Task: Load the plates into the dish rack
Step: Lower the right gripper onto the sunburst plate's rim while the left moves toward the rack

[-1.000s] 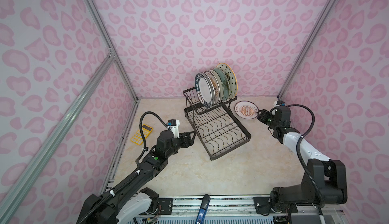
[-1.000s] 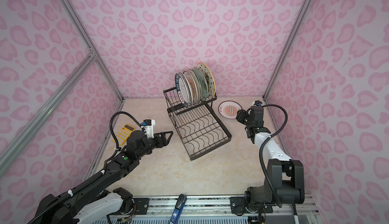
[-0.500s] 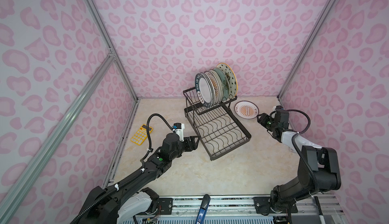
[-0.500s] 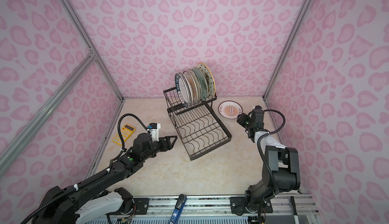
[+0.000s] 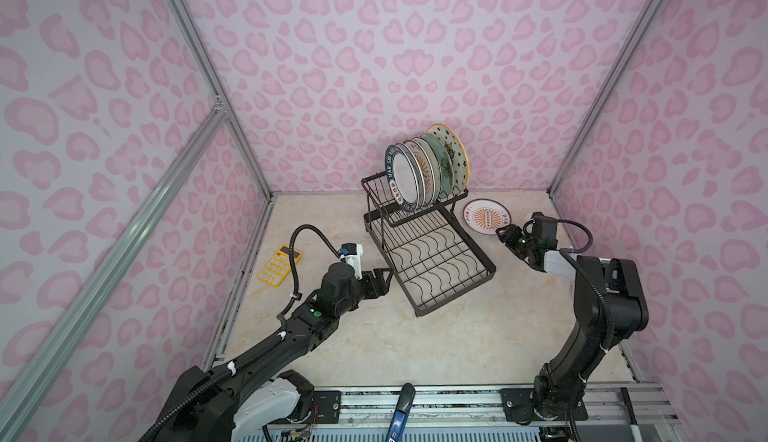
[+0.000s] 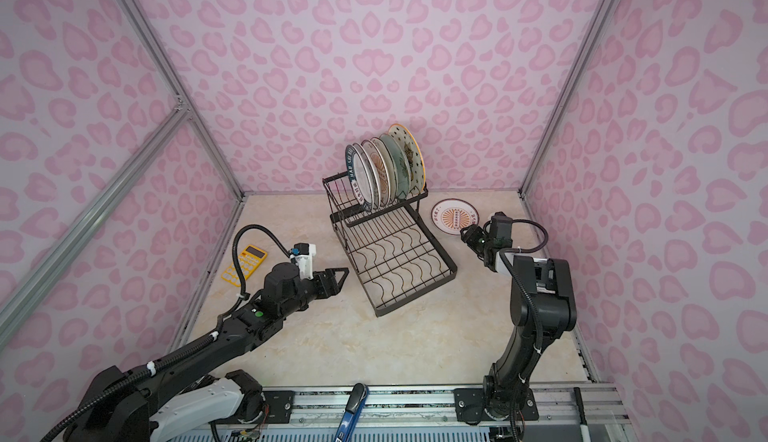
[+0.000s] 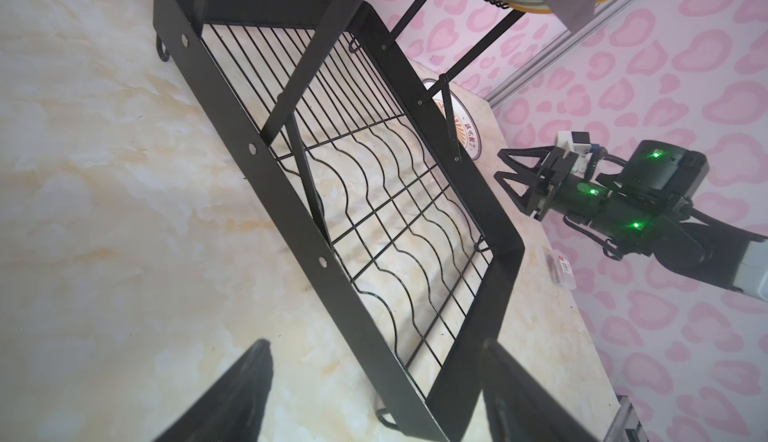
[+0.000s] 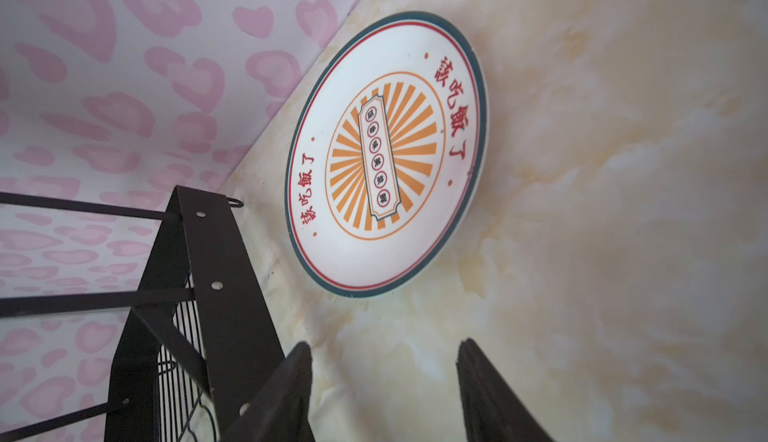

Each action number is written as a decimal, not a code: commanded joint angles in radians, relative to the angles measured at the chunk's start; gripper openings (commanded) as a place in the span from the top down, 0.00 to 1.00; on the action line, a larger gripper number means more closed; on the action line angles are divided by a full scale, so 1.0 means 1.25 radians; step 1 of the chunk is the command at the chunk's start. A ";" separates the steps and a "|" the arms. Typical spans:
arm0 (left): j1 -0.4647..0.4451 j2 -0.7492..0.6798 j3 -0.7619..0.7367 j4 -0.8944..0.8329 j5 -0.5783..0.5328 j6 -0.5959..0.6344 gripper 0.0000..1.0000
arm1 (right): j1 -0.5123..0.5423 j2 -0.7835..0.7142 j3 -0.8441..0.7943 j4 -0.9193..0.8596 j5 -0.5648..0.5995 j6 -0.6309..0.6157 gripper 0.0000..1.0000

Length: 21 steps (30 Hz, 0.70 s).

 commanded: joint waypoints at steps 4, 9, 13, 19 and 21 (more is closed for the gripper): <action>0.000 -0.001 0.009 0.007 -0.006 0.007 0.19 | -0.001 0.067 0.059 0.002 0.039 0.039 0.45; 0.000 0.002 0.012 0.002 -0.011 0.011 0.19 | -0.001 0.099 0.087 -0.012 0.059 0.052 0.47; 0.000 0.005 0.013 0.003 -0.007 0.011 0.19 | -0.002 0.130 0.100 0.009 0.047 0.083 0.52; 0.000 0.002 0.012 0.001 -0.008 0.011 0.19 | -0.002 0.169 0.105 0.067 0.027 0.143 0.56; 0.000 -0.002 0.011 -0.001 -0.010 0.011 0.19 | -0.004 0.181 0.106 0.086 0.021 0.162 0.57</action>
